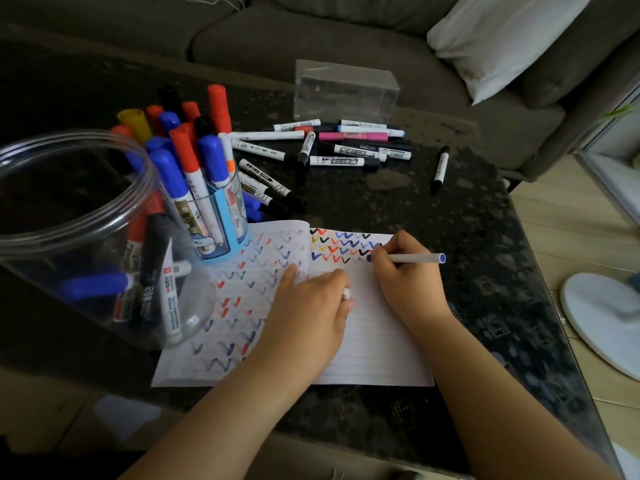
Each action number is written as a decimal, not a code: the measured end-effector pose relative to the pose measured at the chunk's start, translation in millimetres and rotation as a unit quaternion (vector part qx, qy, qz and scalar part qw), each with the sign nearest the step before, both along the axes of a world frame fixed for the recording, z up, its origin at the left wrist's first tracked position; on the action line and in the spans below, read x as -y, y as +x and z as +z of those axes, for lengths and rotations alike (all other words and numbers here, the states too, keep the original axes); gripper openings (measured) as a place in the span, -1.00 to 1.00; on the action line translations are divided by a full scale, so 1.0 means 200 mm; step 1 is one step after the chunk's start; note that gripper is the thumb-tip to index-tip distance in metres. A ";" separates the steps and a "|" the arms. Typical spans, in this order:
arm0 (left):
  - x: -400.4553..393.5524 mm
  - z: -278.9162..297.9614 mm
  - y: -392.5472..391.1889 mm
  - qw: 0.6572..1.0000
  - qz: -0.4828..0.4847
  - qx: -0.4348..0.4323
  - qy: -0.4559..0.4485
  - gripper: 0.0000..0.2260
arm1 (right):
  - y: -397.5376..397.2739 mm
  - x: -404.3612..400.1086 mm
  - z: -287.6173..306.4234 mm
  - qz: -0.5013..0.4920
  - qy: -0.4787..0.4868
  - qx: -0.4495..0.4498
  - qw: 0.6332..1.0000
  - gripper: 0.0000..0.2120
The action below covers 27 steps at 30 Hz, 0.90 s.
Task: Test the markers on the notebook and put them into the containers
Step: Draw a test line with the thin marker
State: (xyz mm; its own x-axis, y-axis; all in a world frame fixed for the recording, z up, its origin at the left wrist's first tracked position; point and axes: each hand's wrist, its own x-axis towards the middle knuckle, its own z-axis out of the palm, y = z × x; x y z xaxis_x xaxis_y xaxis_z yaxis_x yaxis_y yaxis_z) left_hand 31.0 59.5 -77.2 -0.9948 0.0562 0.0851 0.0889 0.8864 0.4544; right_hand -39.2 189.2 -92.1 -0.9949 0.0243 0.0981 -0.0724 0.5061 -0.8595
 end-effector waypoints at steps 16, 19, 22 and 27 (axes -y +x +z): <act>0.11 0.20 0.09 0.764 0.229 0.108 0.593 -0.76 | 0.32 -0.05 0.34 0.074 -0.264 0.077 0.958 -0.87; 0.09 0.31 0.19 0.720 0.207 0.116 0.653 -0.81 | 0.42 -0.03 0.42 0.091 -0.263 0.055 0.959 -0.90; 0.08 0.40 0.29 0.684 0.180 0.106 0.699 -0.82 | 0.50 -0.02 0.49 0.112 -0.276 0.039 0.954 -0.87; 0.07 0.50 0.43 0.655 0.149 0.095 0.734 -0.83 | 0.64 0.00 0.57 0.138 -0.275 0.023 0.951 -0.86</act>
